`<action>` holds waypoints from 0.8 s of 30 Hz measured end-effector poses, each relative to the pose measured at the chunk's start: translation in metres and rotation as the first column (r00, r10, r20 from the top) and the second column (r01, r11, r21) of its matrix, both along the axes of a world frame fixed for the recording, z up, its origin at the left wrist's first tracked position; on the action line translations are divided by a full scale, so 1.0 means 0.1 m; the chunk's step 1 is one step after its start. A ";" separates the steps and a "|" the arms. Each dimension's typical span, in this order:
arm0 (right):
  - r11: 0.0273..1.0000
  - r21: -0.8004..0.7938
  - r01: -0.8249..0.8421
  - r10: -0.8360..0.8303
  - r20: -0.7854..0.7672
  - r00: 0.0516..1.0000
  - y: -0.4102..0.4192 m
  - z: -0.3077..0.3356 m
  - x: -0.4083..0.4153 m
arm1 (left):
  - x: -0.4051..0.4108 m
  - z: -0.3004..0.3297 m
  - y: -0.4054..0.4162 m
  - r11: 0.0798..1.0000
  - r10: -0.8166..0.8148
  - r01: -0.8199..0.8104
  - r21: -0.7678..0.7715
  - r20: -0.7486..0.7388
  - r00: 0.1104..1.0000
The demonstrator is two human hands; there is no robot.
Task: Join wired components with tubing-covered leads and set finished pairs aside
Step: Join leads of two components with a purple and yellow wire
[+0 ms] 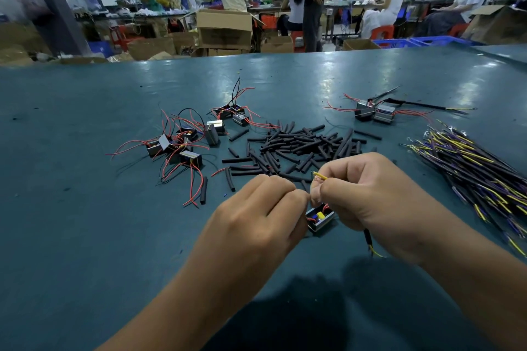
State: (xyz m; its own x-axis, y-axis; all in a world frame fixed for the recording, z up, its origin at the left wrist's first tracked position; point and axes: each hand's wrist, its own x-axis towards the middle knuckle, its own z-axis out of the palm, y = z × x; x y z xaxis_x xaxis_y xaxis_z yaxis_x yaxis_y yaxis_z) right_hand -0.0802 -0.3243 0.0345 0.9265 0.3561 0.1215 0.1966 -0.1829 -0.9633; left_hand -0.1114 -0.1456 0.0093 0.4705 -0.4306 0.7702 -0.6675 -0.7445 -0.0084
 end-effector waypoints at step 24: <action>0.991 -0.116 0.068 -0.054 0.117 0.992 -0.03 -0.03 0.01 | 0.00 0.07 0.03 0.937 -0.141 0.058 -0.345 -0.219 0.966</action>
